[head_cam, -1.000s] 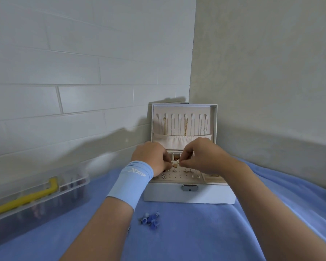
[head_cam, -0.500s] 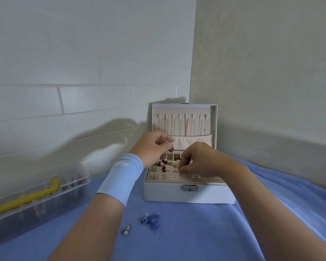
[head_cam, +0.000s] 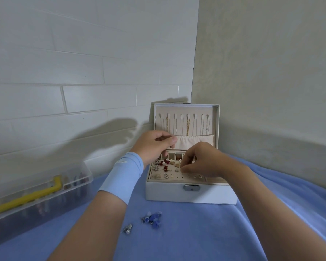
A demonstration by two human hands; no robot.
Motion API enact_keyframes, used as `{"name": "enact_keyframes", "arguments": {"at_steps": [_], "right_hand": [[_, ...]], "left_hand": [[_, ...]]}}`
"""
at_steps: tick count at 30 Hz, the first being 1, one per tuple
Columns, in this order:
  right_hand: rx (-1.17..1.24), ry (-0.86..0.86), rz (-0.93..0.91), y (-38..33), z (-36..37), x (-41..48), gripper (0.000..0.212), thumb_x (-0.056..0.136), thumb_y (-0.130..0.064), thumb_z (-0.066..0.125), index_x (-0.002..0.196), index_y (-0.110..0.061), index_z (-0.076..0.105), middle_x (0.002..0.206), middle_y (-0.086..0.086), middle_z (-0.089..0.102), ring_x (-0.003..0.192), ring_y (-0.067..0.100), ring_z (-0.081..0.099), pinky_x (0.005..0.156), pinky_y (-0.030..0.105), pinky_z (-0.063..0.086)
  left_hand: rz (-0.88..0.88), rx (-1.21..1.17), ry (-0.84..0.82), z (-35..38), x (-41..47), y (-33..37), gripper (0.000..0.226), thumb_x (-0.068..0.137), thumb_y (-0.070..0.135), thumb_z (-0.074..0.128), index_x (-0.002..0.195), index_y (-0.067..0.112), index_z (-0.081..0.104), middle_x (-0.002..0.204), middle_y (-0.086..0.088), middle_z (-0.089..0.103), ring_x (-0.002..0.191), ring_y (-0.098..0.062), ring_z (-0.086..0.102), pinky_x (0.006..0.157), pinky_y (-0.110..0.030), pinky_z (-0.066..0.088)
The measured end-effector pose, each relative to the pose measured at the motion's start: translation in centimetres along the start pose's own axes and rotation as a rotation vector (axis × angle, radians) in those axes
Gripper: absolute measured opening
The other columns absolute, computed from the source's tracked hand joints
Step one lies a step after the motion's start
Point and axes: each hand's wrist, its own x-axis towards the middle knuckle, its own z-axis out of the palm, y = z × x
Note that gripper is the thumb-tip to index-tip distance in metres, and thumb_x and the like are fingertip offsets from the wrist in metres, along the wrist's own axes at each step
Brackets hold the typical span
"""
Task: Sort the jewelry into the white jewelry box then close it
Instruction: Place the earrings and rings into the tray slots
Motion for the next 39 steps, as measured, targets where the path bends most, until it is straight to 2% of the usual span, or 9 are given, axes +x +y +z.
{"name": "enact_keyframes", "arguments": {"at_steps": [6, 11, 15, 19, 24, 30, 33, 35, 39], "right_hand": [[-0.04, -0.038, 0.007, -0.4, 0.0, -0.1, 0.004, 0.08, -0.025, 0.083, 0.08, -0.027, 0.08, 0.081, -0.015, 0.074, 0.083, 0.003, 0.068, 0.083, 0.031, 0.06], [-0.089, -0.109, -0.004, -0.9, -0.4, -0.3, 0.005, 0.084, -0.031, 0.079, 0.087, -0.028, 0.081, 0.086, -0.014, 0.075, 0.086, 0.004, 0.067, 0.085, 0.031, 0.058], [-0.023, -0.041, -0.026, -1.1, -0.8, -0.5, 0.007, 0.089, -0.028, 0.075, 0.088, -0.023, 0.079, 0.085, -0.011, 0.073, 0.082, 0.005, 0.066, 0.075, 0.021, 0.052], [0.233, 0.207, -0.103, -1.3, -1.0, -0.1, 0.009, 0.085, -0.024, 0.08, 0.093, -0.025, 0.075, 0.084, -0.008, 0.072, 0.067, -0.002, 0.062, 0.07, 0.022, 0.048], [0.401, 0.32, -0.151, -1.7, -0.7, -0.1, 0.014, 0.081, -0.021, 0.084, 0.091, -0.025, 0.077, 0.078, -0.01, 0.073, 0.053, 0.005, 0.054, 0.058, 0.021, 0.048], [0.471, 0.293, -0.144, -1.5, -0.7, -0.3, 0.006, 0.081, -0.018, 0.084, 0.084, -0.014, 0.08, 0.059, -0.015, 0.067, 0.046, 0.002, 0.049, 0.051, 0.012, 0.041], [0.331, 0.217, -0.09, -1.5, -0.6, -0.4, 0.006, 0.081, -0.022, 0.084, 0.079, -0.018, 0.081, 0.065, -0.013, 0.071, 0.052, -0.003, 0.058, 0.055, 0.011, 0.043], [0.1, 0.148, -0.024, -1.5, -0.3, -0.2, 0.007, 0.079, -0.03, 0.086, 0.075, -0.027, 0.08, 0.071, -0.015, 0.072, 0.066, -0.003, 0.064, 0.067, 0.019, 0.052], [-0.245, 0.065, -0.006, -2.5, 0.2, -0.4, 0.004, 0.081, -0.035, 0.081, 0.081, -0.032, 0.078, 0.081, -0.016, 0.072, 0.079, 0.004, 0.064, 0.073, 0.024, 0.053]], "left_hand": [[-0.052, -0.028, -0.038, 0.0, -0.1, 0.2, 0.013, 0.095, 0.012, 0.064, 0.104, 0.014, 0.072, 0.093, 0.006, 0.077, 0.063, -0.01, 0.06, 0.048, -0.009, 0.041], [-0.077, -0.018, -0.033, -0.1, -0.1, 0.0, 0.011, 0.095, 0.017, 0.065, 0.104, 0.016, 0.072, 0.089, 0.009, 0.078, 0.066, -0.01, 0.06, 0.048, -0.009, 0.04], [-0.084, -0.056, -0.032, -0.2, -0.2, 0.0, 0.01, 0.093, 0.018, 0.067, 0.101, 0.017, 0.074, 0.09, 0.007, 0.078, 0.065, -0.011, 0.06, 0.048, -0.01, 0.041], [-0.117, -0.068, -0.031, -0.3, -0.1, -0.1, 0.01, 0.092, 0.021, 0.07, 0.1, 0.022, 0.074, 0.091, 0.006, 0.078, 0.065, -0.009, 0.066, 0.052, -0.018, 0.042], [-0.137, -0.139, -0.011, -0.6, -0.1, 0.2, 0.013, 0.089, 0.02, 0.073, 0.101, 0.016, 0.074, 0.089, 0.003, 0.078, 0.068, -0.014, 0.069, 0.05, -0.018, 0.04], [-0.155, -0.078, -0.09, -1.0, -0.3, 0.1, 0.014, 0.089, 0.024, 0.073, 0.101, 0.017, 0.074, 0.091, 0.003, 0.078, 0.074, -0.013, 0.072, 0.052, -0.017, 0.042], [-0.054, 0.289, -0.118, -1.4, 0.0, -0.1, 0.01, 0.09, 0.032, 0.07, 0.094, 0.025, 0.077, 0.085, 0.012, 0.073, 0.079, -0.005, 0.066, 0.062, -0.016, 0.044], [-0.023, 0.503, -0.174, -1.3, 0.0, -0.2, 0.009, 0.09, 0.035, 0.069, 0.089, 0.03, 0.077, 0.087, 0.013, 0.072, 0.084, -0.003, 0.064, 0.07, -0.018, 0.045], [-0.05, 0.586, -0.266, -0.9, 0.1, -0.5, 0.01, 0.087, 0.028, 0.073, 0.081, 0.037, 0.072, 0.083, 0.02, 0.068, 0.086, -0.001, 0.063, 0.073, -0.018, 0.043]]}}
